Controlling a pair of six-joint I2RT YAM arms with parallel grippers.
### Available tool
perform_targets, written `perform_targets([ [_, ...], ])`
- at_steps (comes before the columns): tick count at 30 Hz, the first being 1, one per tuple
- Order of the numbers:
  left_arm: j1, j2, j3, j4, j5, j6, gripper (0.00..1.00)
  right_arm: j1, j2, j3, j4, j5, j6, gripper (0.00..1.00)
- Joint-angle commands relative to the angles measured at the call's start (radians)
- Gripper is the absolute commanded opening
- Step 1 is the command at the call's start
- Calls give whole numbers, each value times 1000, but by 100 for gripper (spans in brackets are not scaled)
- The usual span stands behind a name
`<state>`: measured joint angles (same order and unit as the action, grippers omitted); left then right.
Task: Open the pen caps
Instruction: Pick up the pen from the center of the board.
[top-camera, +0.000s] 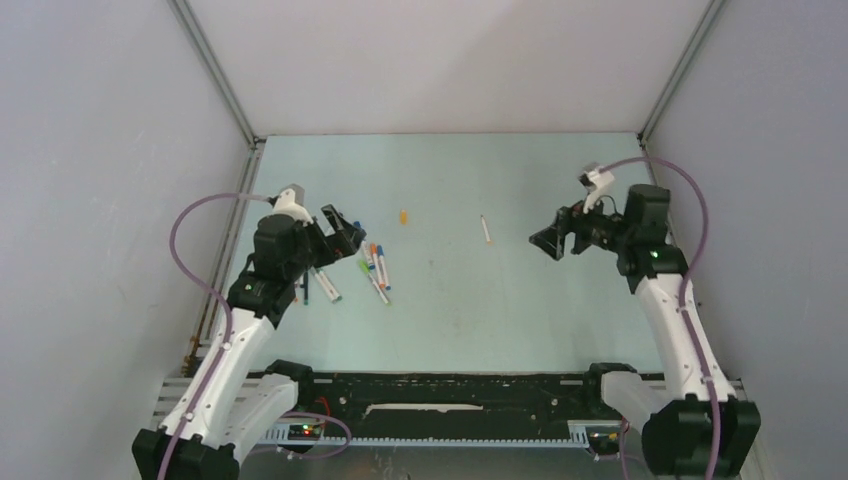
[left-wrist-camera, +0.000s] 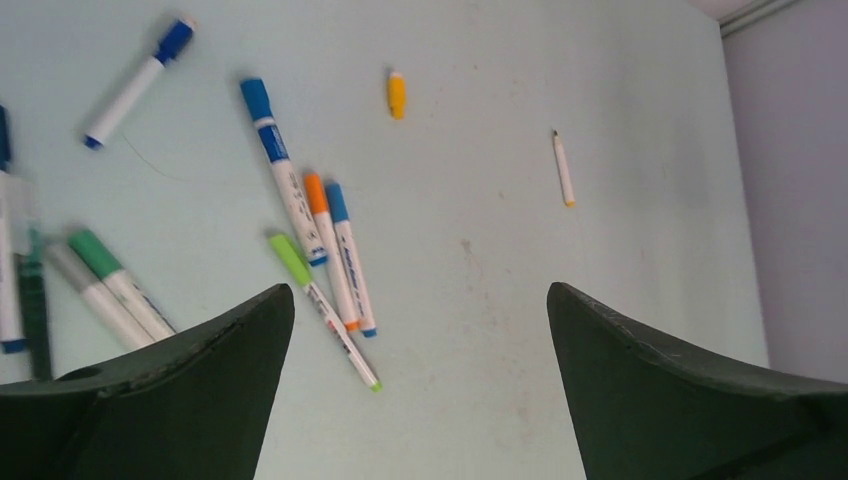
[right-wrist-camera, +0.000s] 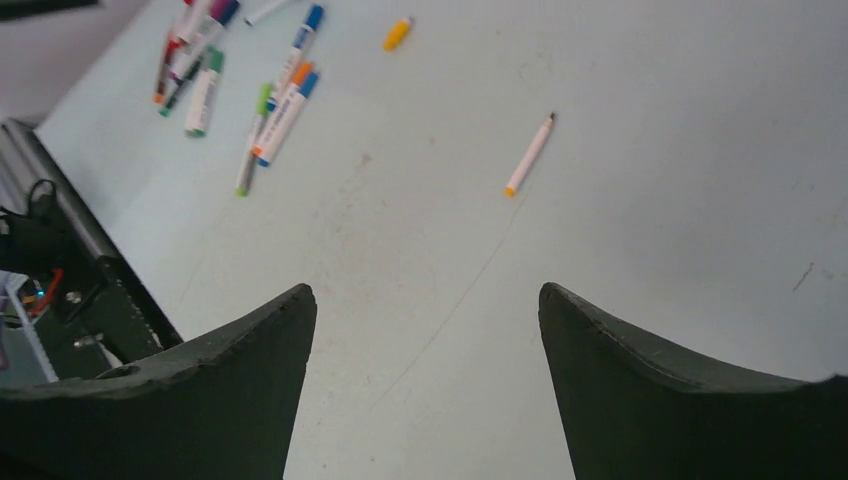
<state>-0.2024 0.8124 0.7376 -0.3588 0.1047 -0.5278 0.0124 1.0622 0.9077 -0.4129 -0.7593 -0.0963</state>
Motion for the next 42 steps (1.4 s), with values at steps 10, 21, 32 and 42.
perform_targets([
  [10, -27, 171, -106, 22, -36, -294, 93, -276, -132, -175, 307, -342, 177, 84],
  [21, -150, 555, 132, -232, -306, -407, 61, -270, -105, -184, 306, -316, 165, 84],
  [32, -203, 737, 217, -224, -308, -403, 40, -260, -93, -184, 302, -313, 155, 84],
  [42, -219, 801, 248, -224, -315, -384, 38, -255, -87, -184, 298, -313, 146, 84],
])
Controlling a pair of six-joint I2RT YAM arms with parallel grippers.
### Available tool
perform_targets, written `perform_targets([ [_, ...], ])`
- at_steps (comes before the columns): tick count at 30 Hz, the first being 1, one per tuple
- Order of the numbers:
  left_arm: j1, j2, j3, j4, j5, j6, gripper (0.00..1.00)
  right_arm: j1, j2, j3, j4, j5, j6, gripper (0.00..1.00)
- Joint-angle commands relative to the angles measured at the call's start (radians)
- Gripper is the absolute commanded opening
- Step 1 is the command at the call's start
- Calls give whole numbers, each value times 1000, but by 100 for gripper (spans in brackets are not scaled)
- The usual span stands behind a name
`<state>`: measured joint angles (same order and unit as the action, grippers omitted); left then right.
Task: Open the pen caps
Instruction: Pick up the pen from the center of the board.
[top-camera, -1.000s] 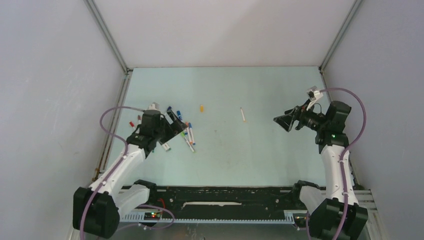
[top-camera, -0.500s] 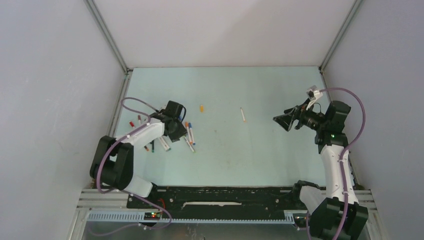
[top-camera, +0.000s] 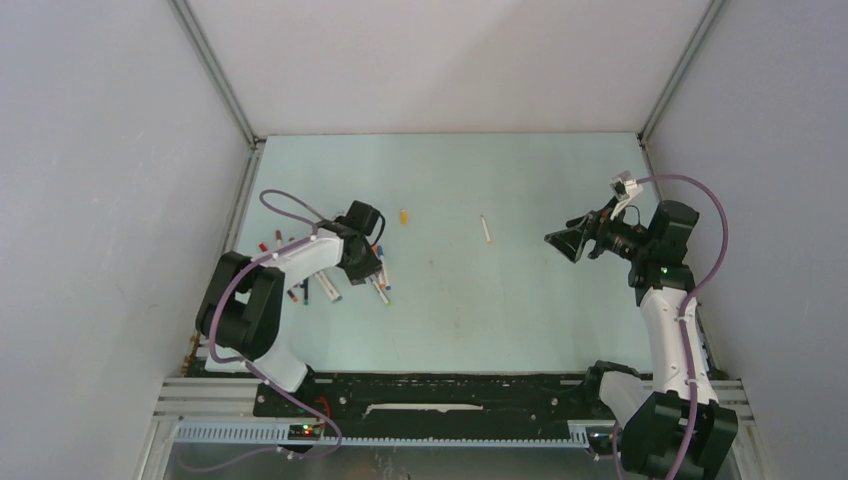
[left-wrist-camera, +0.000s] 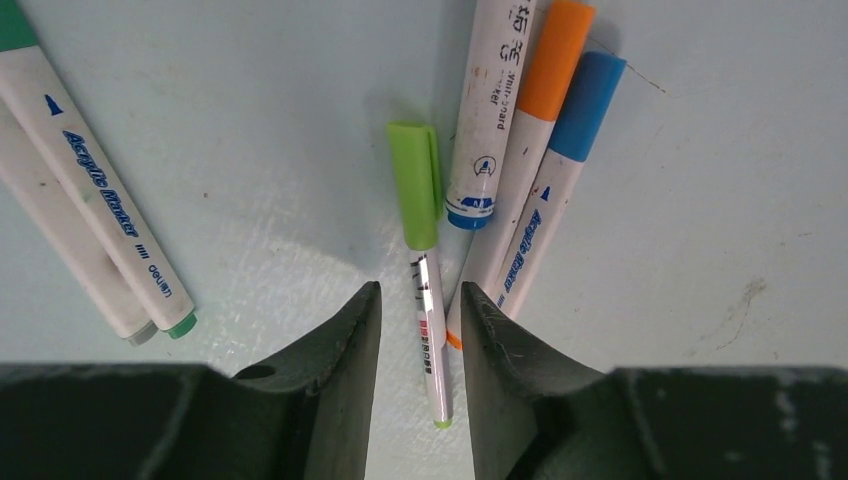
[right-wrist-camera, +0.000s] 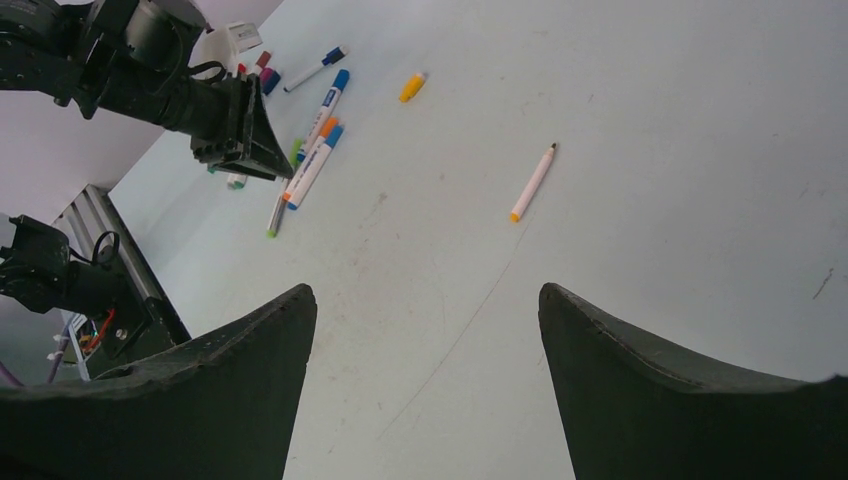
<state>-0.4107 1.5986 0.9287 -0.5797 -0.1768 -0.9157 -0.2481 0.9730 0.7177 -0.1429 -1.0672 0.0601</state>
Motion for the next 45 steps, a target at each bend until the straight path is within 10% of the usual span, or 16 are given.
perform_targets([
  [1, -13, 19, 60, -3, -33, 8, 38, 6, 3, 6, 28, -5, -11, 84],
  [29, -17, 70, 67, -28, -50, 45, 13, 1, -8, 6, 34, -24, -1, 84],
  [45, -23, -284, -48, 28, 4, 99, 0, 36, 4, 6, 28, -97, -10, 84],
])
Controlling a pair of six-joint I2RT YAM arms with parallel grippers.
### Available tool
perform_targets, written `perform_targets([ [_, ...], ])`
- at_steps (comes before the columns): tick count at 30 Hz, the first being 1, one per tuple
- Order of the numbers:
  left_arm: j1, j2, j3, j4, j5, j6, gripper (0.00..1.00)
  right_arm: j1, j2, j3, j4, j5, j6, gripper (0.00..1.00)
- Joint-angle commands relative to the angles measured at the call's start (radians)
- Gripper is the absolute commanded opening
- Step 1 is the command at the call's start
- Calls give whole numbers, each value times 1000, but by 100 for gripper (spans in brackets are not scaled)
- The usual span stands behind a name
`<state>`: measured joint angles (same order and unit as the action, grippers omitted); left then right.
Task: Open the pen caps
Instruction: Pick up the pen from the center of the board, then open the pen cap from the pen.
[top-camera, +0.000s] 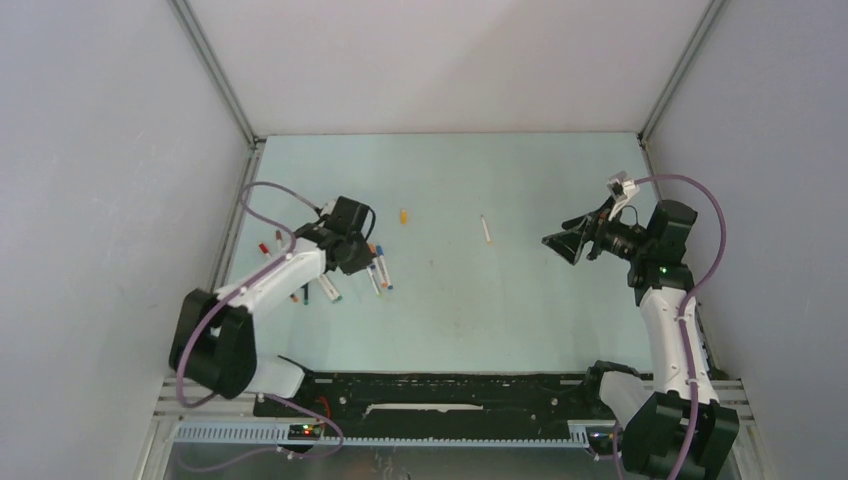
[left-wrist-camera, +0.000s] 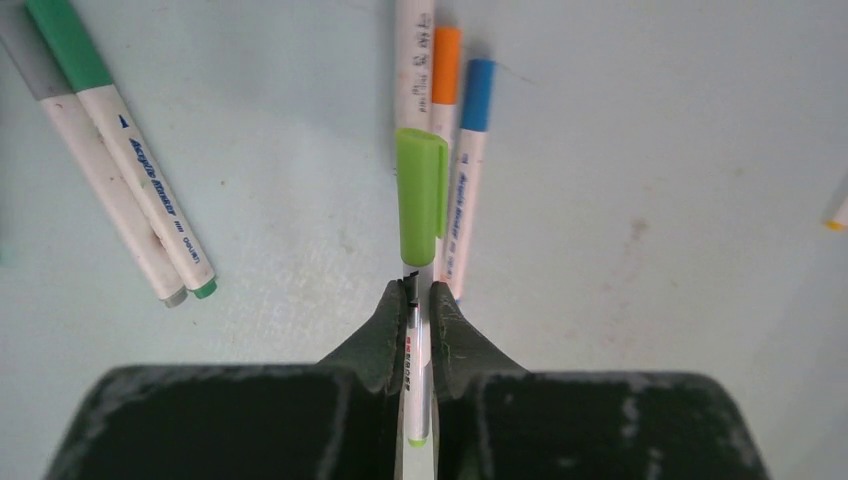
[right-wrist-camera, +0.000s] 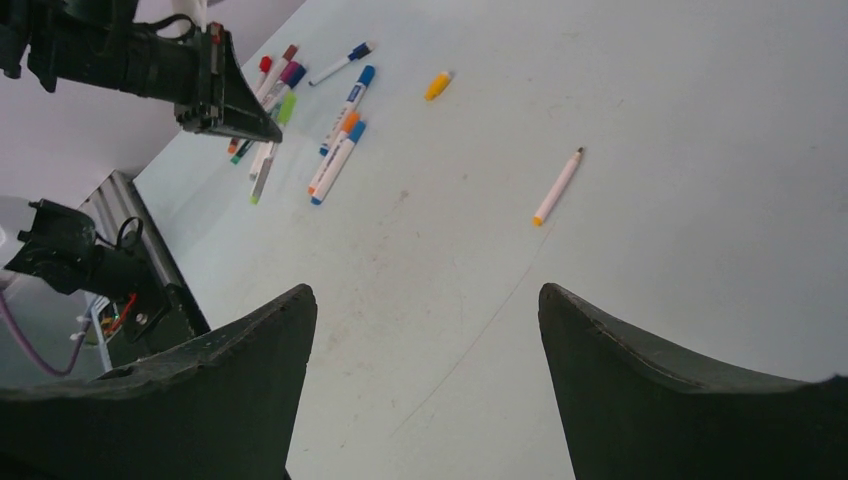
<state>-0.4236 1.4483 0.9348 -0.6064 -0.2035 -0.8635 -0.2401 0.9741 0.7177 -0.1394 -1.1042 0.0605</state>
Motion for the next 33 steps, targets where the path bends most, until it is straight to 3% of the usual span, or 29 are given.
perform_targets([
  [1, -12, -167, -72, 86, 63, 54, 0, 42, 6, 6, 22, -65, -15, 84],
  [8, -50, -350, -242, 569, 315, 5, 0, 192, 57, -35, 113, -57, 54, 83],
  [15, -165, -318, -290, 958, 337, -71, 0, 327, 111, -101, 310, 11, 266, 86],
  [24, -318, -218, -213, 1083, 248, -48, 0, 398, 186, -122, 463, 13, 476, 88],
  [33, -404, -116, -131, 1121, 208, -43, 0, 456, 211, -126, 484, 19, 482, 87],
])
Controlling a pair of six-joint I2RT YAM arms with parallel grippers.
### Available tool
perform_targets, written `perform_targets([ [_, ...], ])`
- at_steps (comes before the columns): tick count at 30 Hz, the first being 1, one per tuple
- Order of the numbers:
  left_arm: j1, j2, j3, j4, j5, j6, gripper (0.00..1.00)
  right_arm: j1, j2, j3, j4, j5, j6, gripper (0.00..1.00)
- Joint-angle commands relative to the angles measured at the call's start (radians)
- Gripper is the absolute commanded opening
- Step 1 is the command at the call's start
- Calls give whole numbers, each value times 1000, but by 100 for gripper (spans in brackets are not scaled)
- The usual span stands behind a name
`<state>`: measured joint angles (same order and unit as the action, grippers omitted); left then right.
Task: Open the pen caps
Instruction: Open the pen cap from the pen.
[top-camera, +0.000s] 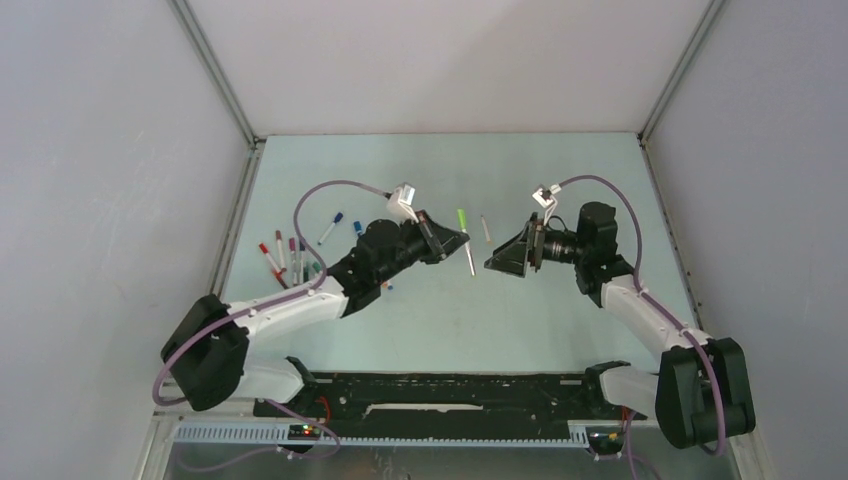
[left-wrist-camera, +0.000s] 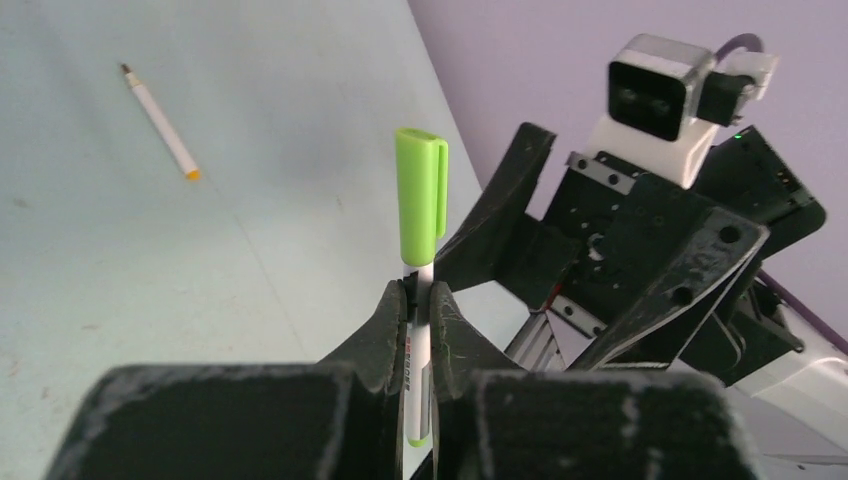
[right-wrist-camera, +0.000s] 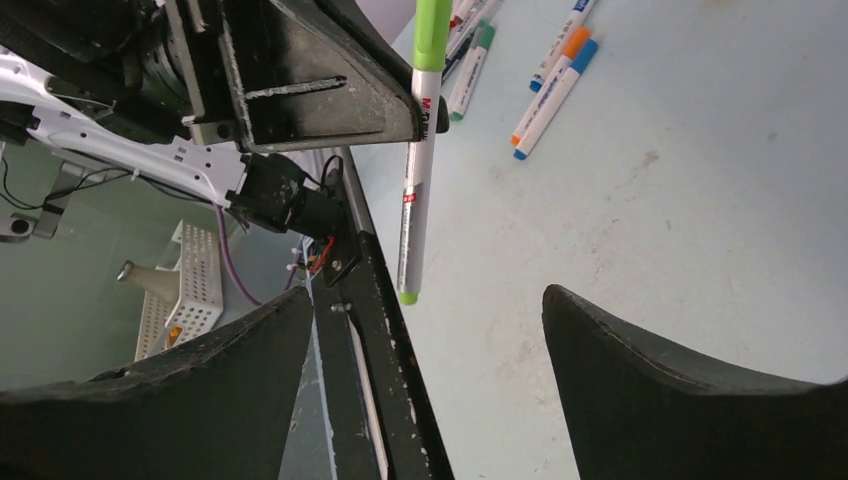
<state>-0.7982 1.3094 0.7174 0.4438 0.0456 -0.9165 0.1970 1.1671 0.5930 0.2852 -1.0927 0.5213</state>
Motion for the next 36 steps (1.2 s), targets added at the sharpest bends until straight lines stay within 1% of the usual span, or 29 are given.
perform_targets([
  [1, -37, 32, 94, 74, -42, 10, 0, 22, 20, -1, 61, 7, 20, 86],
  [5, -58, 60, 117, 88, -43, 6, 0, 29, 20, -1, 70, 9, 24, 82],
  [7, -68, 71, 123, 93, -70, 7, 0, 31, 22, -1, 73, 9, 24, 79],
  [17, -100, 118, 167, 102, -71, 8, 0, 57, 35, -1, 103, -1, 38, 53],
  [20, -107, 122, 172, 105, -66, 14, 0, 64, 39, -1, 105, -2, 32, 40],
  [21, -107, 121, 172, 109, -65, 14, 0, 64, 41, 0, 103, -2, 27, 33],
  [22, -109, 118, 171, 110, -64, 17, 0, 64, 40, 5, 92, -1, 17, 23],
  [23, -108, 116, 170, 111, -62, 19, 0, 65, 42, 12, 81, 0, 9, 9],
  [24, -110, 114, 168, 114, -55, 20, 5, 64, 42, 18, 70, 1, -1, 0],
  [25, -109, 110, 164, 125, -29, 21, 14, 62, 42, 25, 52, 1, -12, 0],
  [28, -103, 93, 140, 176, 48, 37, 49, 57, 36, 34, 35, -23, -38, 0],
  [30, -88, 71, 103, 225, 85, 37, 63, 54, 30, 37, 23, -67, -72, 0],
  [31, -78, 60, 84, 249, 98, 34, 67, 52, 27, 40, 13, -96, -94, 0],
  [32, -67, 47, 64, 264, 110, 31, 69, 51, 25, 44, 7, -125, -123, 0],
  [36, -20, 1, 12, 271, 132, 22, 71, 50, 18, 45, -11, -167, -165, 0],
])
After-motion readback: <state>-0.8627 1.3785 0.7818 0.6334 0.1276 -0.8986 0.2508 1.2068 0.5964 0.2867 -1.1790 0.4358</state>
